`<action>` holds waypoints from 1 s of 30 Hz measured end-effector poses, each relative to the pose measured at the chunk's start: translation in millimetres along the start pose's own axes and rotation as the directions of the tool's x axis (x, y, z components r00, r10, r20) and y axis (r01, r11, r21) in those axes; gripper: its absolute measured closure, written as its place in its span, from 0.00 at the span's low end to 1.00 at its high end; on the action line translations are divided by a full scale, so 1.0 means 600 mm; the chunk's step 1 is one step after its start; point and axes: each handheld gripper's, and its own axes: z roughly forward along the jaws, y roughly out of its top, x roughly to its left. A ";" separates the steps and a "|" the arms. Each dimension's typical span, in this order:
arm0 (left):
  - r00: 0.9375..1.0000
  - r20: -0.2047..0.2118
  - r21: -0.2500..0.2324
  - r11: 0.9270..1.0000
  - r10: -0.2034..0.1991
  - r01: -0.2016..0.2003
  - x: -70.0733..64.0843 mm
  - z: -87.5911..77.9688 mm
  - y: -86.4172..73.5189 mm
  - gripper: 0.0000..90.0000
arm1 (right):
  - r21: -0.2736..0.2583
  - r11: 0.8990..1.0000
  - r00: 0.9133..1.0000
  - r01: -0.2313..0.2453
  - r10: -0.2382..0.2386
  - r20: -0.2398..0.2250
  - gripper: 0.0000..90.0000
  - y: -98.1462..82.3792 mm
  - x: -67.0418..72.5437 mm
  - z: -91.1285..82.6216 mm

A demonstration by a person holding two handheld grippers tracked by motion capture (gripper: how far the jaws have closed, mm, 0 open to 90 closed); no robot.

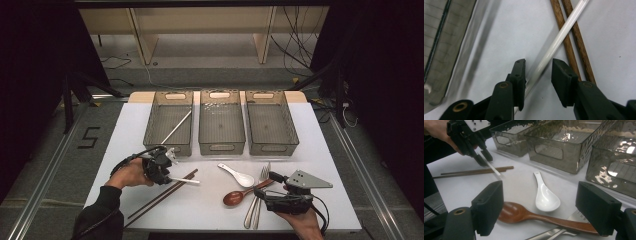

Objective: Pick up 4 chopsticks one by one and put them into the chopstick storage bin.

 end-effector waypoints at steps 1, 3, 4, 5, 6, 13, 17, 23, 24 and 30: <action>1.000 0.006 0.007 1.000 0.005 -0.005 0.001 0.001 0.000 0.73 | 0.000 1.000 1.000 0.001 -0.001 0.000 0.26 0.000 0.000 0.000; 1.000 0.014 0.003 1.000 0.003 -0.003 0.001 0.001 0.001 0.75 | 0.002 1.000 1.000 0.000 0.000 0.000 0.26 0.000 0.000 -0.001; 1.000 0.016 0.007 1.000 0.007 -0.007 0.001 0.001 0.001 0.76 | 0.001 1.000 1.000 0.000 0.000 0.001 0.26 0.000 0.000 -0.001; 1.000 0.019 0.001 1.000 0.001 -0.001 0.000 0.001 0.001 0.77 | 0.002 1.000 1.000 0.000 0.000 0.000 0.26 0.000 -0.001 -0.001; 1.000 0.022 0.000 1.000 0.002 -0.002 0.000 0.002 0.001 0.78 | 0.001 1.000 1.000 0.001 -0.001 0.000 0.26 0.000 -0.001 -0.001; 0.998 0.040 0.005 0.999 0.043 -0.043 -0.002 0.000 0.000 0.87 | 0.004 1.000 1.000 0.002 -0.002 0.002 0.26 0.000 0.000 -0.001; 0.998 0.043 -0.001 0.999 0.045 -0.045 -0.003 0.001 0.000 0.92 | 0.004 1.000 1.000 0.003 -0.003 0.002 0.26 0.000 -0.001 -0.001; 0.998 0.045 -0.001 0.999 0.043 -0.043 -0.002 0.000 0.000 0.93 | 0.004 1.000 1.000 0.004 -0.004 0.002 0.26 0.000 -0.001 -0.002; 0.998 0.044 0.002 0.999 0.042 -0.042 -0.002 0.000 0.000 0.93 | 0.004 1.000 1.000 0.005 -0.005 0.002 0.26 0.001 0.000 -0.002; 0.999 0.031 -0.018 1.000 -0.009 0.009 0.002 -0.003 0.001 0.94 | 0.004 1.000 1.000 0.007 -0.007 0.001 0.26 0.001 0.000 -0.002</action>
